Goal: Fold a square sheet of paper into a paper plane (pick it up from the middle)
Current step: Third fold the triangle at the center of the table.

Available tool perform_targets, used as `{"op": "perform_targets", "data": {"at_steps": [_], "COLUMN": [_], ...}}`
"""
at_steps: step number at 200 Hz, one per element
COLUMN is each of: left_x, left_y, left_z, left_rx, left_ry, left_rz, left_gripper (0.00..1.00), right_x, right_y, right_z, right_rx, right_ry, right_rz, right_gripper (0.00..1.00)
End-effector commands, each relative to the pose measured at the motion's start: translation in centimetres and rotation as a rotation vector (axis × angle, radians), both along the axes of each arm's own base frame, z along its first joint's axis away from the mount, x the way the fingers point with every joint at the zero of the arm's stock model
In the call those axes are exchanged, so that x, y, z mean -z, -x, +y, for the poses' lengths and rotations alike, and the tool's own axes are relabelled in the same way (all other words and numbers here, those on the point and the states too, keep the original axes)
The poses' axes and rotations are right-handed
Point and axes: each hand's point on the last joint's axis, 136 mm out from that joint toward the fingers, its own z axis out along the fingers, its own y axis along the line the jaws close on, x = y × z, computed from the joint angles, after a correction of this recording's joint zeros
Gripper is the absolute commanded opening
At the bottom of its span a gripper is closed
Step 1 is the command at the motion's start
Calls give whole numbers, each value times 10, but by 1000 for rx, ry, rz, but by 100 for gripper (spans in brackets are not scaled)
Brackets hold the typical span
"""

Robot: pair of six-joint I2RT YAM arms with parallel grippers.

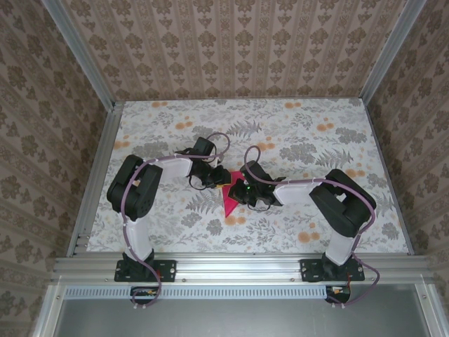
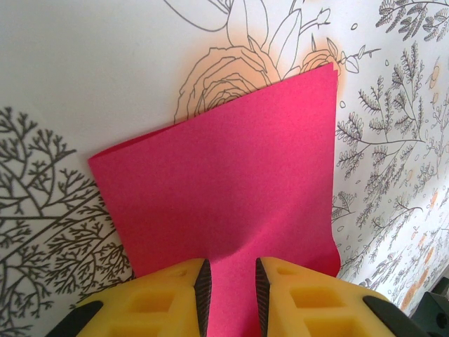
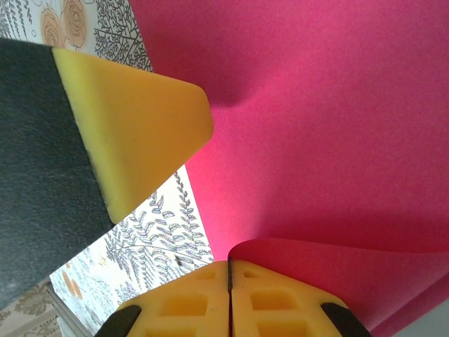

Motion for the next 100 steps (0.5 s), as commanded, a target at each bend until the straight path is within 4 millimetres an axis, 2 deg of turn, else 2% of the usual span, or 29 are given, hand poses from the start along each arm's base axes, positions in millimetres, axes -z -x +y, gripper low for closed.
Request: {"op": "perform_targets", "data": {"at_steps": [1,100], "left_x": [16,16], "left_y": [6,6], "left_z": [7,6], "left_rx": [13,15], "left_ry": [-55,-54], "left_rz": [26,26], "left_gripper": [27,28], "right_x": [4,9], "right_y": [0,-2], "right_z": [2,0], "right_rx": [-32,-20], "right_ry": [9,31], "right_rz": [13,13], "right_gripper": [9,10]}}
